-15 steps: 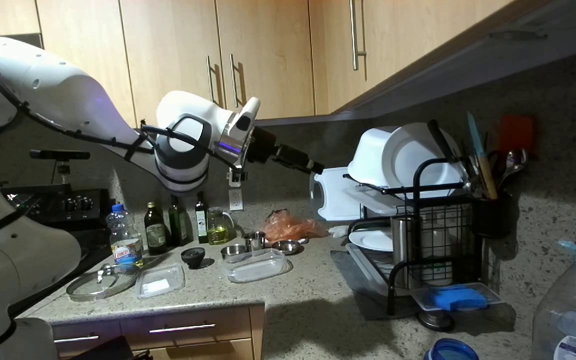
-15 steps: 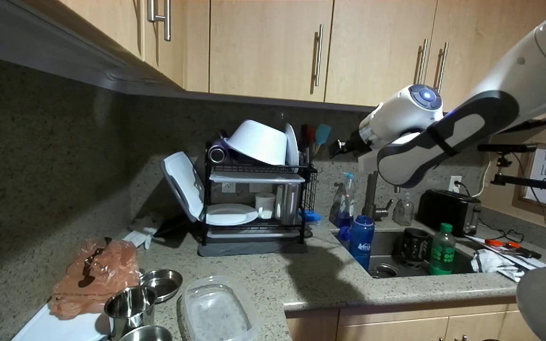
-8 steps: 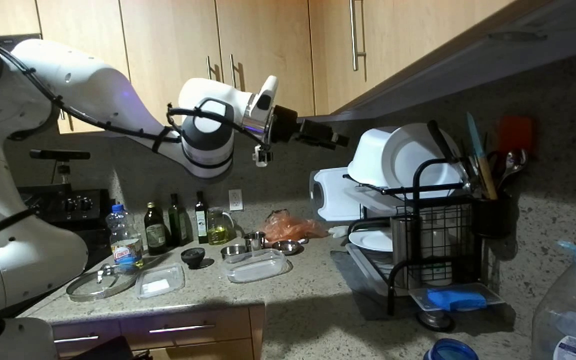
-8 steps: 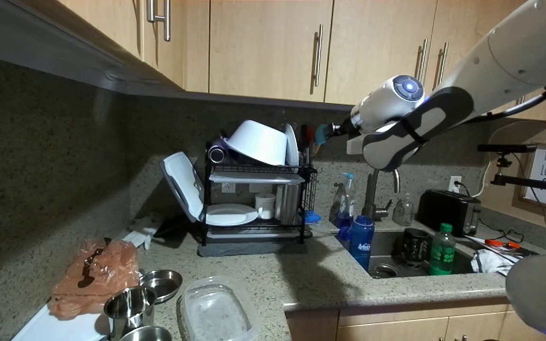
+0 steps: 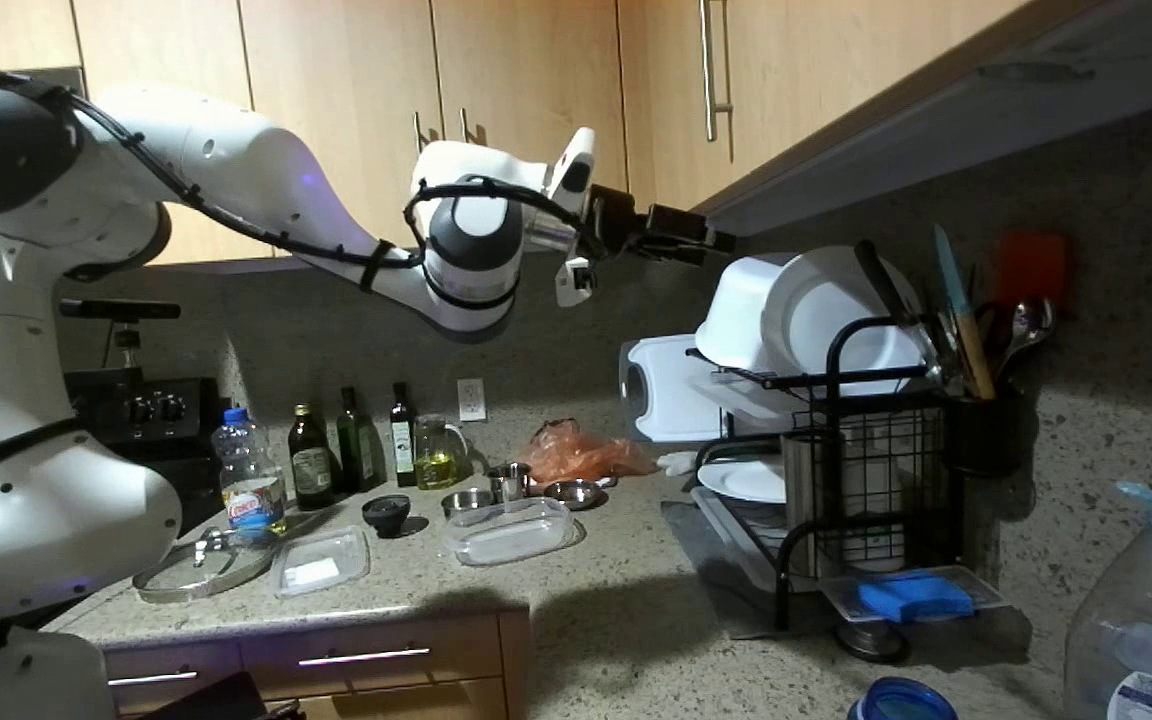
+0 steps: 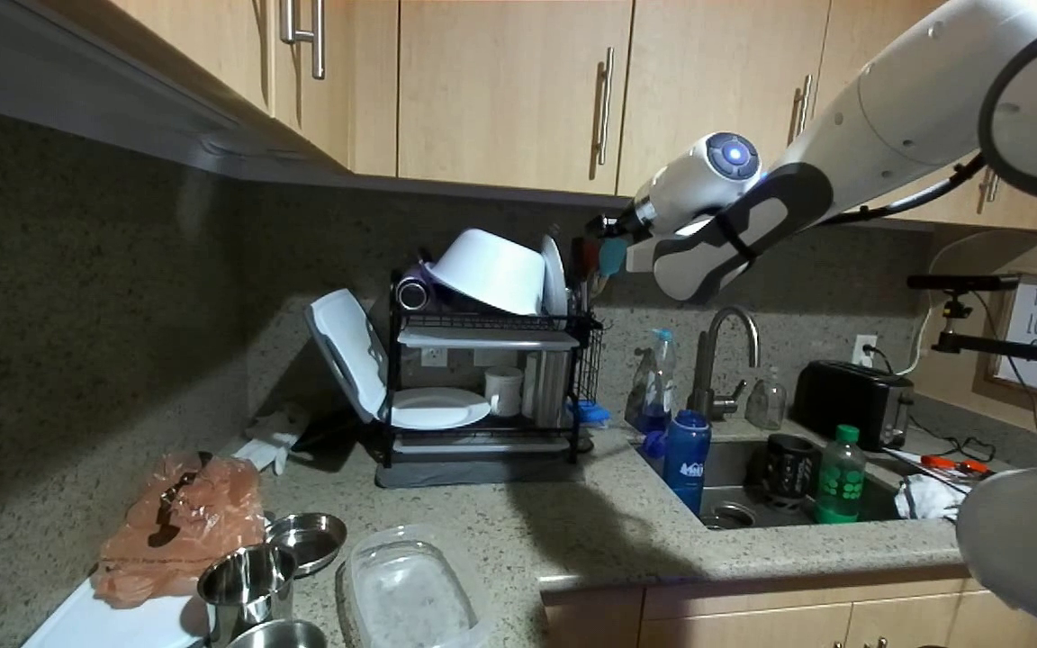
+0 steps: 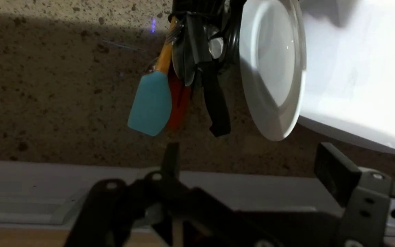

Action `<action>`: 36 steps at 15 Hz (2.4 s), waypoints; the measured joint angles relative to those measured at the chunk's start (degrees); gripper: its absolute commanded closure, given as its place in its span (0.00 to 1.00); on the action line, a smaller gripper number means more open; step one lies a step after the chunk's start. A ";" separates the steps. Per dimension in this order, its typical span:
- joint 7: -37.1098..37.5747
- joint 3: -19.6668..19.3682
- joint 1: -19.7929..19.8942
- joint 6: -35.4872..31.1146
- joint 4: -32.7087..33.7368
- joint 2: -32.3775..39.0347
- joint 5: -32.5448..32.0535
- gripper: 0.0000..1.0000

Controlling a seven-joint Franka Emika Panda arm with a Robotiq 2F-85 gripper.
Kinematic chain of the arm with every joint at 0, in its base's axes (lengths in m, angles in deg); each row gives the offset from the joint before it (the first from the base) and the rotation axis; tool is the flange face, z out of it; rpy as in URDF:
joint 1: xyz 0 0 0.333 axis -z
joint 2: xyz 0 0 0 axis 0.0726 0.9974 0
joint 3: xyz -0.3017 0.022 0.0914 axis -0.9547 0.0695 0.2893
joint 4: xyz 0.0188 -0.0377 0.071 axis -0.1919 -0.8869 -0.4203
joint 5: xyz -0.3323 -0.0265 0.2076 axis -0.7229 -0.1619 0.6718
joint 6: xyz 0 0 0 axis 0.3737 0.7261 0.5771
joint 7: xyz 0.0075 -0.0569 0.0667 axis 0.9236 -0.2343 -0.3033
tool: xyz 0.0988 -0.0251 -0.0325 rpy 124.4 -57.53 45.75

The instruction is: Pick a plate from the rack and put it on the table

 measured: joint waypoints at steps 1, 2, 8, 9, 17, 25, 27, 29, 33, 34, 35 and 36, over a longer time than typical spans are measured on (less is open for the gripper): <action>-0.01 1.98 1.79 0.06 1.03 0.77 0.00 0.00; -0.02 2.91 2.63 0.07 1.59 1.35 -0.01 0.00; -0.07 3.53 3.25 0.08 2.07 2.26 -0.03 0.00; -0.07 4.38 4.03 0.08 2.14 2.26 -0.03 0.00; -0.07 19.35 17.59 -0.03 6.09 2.39 -0.02 0.00; -0.07 41.52 37.00 -0.07 10.08 2.40 0.01 0.00; -0.07 46.88 41.80 -0.07 10.79 2.33 0.06 0.00; -0.07 52.00 46.63 -0.07 11.68 2.27 0.20 0.00; -0.08 57.34 51.93 -0.04 12.57 1.71 1.89 0.00; -0.08 57.33 51.92 -0.03 12.57 1.50 2.52 0.00; -0.10 57.33 51.85 -0.02 12.57 1.29 3.09 0.00; -0.10 57.34 51.69 -0.02 12.58 1.05 3.70 0.00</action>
